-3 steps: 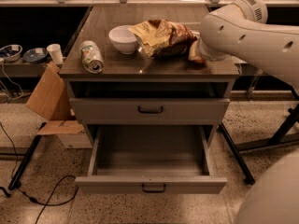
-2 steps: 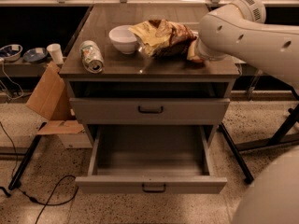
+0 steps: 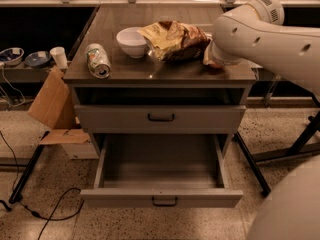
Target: Pick apple from middle drawer and place on counter
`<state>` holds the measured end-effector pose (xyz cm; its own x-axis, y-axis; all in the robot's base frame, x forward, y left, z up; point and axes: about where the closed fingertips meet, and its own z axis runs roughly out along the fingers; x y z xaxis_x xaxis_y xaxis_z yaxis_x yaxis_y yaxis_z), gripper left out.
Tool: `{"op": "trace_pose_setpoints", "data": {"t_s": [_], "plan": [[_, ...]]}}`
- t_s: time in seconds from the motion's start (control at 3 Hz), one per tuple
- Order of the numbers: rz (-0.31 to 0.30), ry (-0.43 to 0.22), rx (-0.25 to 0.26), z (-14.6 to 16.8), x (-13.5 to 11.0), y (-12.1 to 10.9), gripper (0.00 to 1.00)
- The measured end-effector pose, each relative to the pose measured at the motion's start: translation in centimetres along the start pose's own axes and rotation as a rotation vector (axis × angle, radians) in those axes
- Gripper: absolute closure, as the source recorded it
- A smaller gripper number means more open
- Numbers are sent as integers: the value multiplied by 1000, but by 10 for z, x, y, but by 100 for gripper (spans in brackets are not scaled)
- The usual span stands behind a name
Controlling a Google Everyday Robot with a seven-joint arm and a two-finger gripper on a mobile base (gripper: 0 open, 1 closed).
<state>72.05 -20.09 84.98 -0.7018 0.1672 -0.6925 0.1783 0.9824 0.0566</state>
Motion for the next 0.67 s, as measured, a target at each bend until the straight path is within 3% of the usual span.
{"op": "trace_pose_setpoints", "data": {"t_s": [0.33, 0.67], "plan": [[5, 2, 4, 0, 1, -3, 0], [5, 2, 4, 0, 1, -3, 0]]}}
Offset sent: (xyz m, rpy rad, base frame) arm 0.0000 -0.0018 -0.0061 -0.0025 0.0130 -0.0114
